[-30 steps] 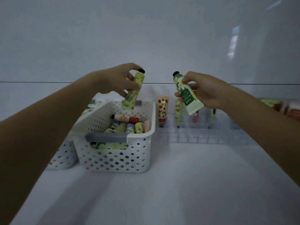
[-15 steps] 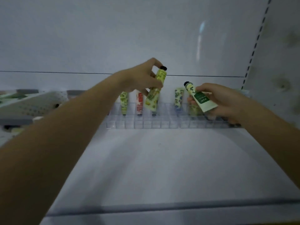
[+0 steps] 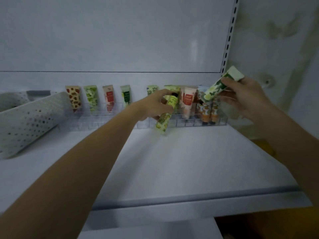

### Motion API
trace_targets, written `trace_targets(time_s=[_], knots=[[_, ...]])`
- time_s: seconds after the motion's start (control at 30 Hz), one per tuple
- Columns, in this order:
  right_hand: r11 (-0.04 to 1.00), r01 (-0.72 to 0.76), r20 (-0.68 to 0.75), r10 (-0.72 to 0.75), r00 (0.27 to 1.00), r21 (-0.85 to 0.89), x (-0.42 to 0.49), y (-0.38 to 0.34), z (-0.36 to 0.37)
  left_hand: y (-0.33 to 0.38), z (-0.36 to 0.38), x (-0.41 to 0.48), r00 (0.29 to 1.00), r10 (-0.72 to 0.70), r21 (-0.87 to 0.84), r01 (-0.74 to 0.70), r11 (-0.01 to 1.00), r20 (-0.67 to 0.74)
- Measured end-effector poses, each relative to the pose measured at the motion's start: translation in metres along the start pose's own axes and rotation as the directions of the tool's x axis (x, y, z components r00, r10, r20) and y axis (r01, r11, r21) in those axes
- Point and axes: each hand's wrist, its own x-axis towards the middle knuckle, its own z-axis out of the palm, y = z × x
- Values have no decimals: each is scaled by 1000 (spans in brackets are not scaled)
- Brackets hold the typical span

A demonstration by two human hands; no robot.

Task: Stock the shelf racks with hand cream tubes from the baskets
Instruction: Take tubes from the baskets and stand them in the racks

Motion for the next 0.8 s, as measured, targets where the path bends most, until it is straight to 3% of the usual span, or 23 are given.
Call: trace_targets(time_s=[0.1,0.2,0.3,0.57,0.8], knots=[[995,95,-148,-99,984,-35,20,3,-15,7,22,10,999,17,-40,-18,999,-37],[987,144,-335,-159,929,-71,39,8,-22,6,40,16,998,-21,-152,12,988,-58],[984,149,-423,-175,889,-96,44,23,-19,-5,51,13,997,-63,-332,48,942,-34],[983,130,-341,-168,925,-132,54,63,-17,-24,33,1,991,-125,-594,131,794,53],[972,93,-192,-136,972,-216,66,66,-24,-29,36,3,985,-151,-604,71,794,-82]])
